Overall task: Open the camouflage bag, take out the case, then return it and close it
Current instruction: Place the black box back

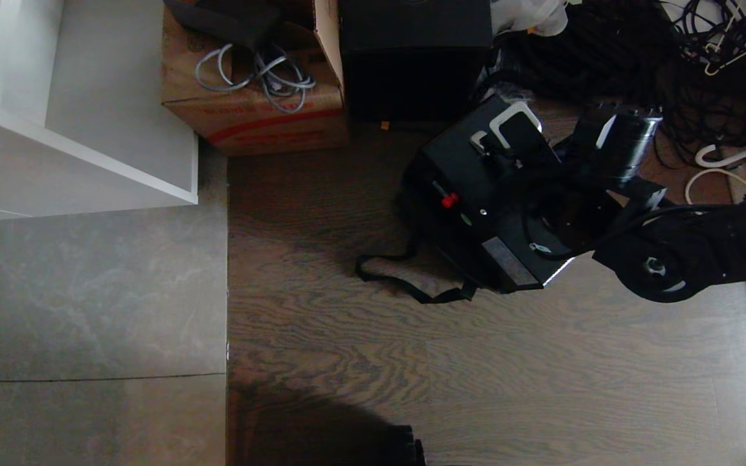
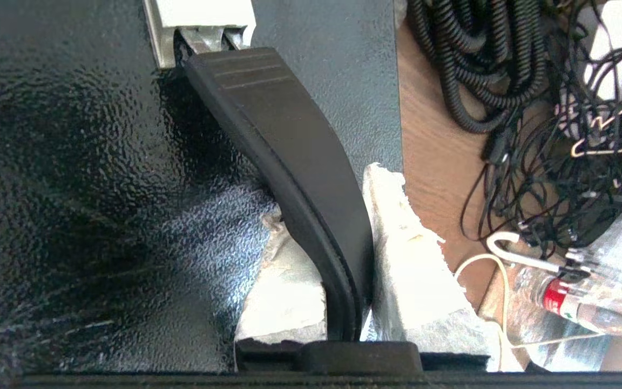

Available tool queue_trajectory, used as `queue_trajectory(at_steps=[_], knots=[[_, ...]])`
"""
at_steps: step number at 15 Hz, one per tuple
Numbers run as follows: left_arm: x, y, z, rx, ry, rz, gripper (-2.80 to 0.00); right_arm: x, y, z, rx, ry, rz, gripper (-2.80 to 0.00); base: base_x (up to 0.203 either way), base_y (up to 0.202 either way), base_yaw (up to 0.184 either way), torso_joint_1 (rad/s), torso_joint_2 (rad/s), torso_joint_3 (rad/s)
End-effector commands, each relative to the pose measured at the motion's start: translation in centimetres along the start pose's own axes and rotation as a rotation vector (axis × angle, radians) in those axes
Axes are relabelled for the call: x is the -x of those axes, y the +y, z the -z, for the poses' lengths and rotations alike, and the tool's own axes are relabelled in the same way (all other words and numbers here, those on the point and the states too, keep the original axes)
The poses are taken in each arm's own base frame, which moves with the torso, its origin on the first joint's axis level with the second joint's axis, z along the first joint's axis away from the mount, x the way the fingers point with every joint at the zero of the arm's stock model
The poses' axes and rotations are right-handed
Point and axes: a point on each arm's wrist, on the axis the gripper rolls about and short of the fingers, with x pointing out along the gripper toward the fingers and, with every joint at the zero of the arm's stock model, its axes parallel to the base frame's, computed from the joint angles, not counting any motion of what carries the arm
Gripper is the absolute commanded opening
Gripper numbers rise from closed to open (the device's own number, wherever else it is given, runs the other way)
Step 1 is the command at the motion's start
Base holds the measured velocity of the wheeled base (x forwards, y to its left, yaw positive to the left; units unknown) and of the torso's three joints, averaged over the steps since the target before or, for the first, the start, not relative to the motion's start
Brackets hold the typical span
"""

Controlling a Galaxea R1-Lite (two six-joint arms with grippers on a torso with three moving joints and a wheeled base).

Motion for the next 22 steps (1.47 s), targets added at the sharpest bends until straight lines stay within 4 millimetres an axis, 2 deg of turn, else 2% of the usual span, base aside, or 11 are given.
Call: queue_trajectory(at_steps=[1,13,22], knots=[[0.0,0.0,0.0,0.000,-0.001,0.001,-2.80,-0.5,0.2,0.1,0.001,0.004,0.011,-2.80,0.000,0.000,0.000,0.000,0.00,0.000],[0.0,0.0,0.0,0.000,-0.001,0.001,-2.80,-1.7,2.1,0.8,0.007,-0.012,-0.015,-2.80,0.000,0.000,0.000,0.000,0.00,0.000],[0.0,0.0,0.0,0.000,0.001,-0.001,-2.80,-3.2,4.0,2.6,0.015,-0.014,-0.024,-2.80,0.000,0.000,0.000,0.000,0.00,0.000]])
